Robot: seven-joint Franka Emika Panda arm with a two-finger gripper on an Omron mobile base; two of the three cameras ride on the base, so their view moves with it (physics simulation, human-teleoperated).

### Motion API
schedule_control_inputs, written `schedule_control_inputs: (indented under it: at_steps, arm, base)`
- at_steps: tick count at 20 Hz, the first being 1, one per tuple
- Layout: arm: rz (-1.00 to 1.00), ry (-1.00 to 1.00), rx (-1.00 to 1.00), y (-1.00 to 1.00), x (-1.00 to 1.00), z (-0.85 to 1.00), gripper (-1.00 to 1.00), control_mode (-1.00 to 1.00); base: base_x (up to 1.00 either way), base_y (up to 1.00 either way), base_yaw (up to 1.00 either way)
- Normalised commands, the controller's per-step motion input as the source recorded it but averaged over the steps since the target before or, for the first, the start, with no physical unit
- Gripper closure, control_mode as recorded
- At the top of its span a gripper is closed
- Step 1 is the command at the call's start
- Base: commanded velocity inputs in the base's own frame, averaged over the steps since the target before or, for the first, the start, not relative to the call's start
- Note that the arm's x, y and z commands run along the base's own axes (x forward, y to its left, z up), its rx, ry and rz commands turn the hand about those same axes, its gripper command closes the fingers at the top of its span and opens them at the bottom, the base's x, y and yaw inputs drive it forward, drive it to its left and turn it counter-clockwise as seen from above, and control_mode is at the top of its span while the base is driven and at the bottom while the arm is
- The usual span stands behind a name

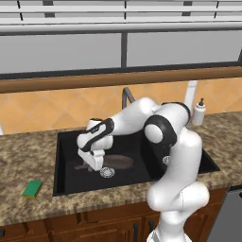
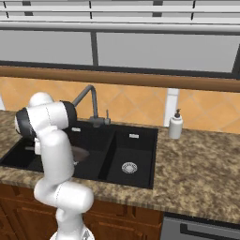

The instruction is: Pick the pan and sponge and place them into the sink. Then turn on the water.

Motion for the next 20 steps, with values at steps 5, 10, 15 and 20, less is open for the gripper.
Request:
schedule_control_inputs:
  at_steps: [5, 10, 15, 20]
  arm:
    - [-0.19, -0.13, 0.03, 0.0, 0.04, -0.46, 1.0, -1.0]
    - [-0.16, -0.32, -0.06, 0.25, 0.25, -0.23, 1.0, -1.0]
    - [-0.14, -0.29, -0.04, 0.17, 0.38, -0.16, 1.0, -1.0]
    - [-0.15, -0.16, 0.0, 0.25, 0.49, -0.21, 1.0, -1.0]
  base:
    - [0.0, 0.0, 0.0]
    - [0.0, 0.0, 0.0]
    - [0.0, 0.0, 0.0]
    - [0.0, 0.0, 0.0]
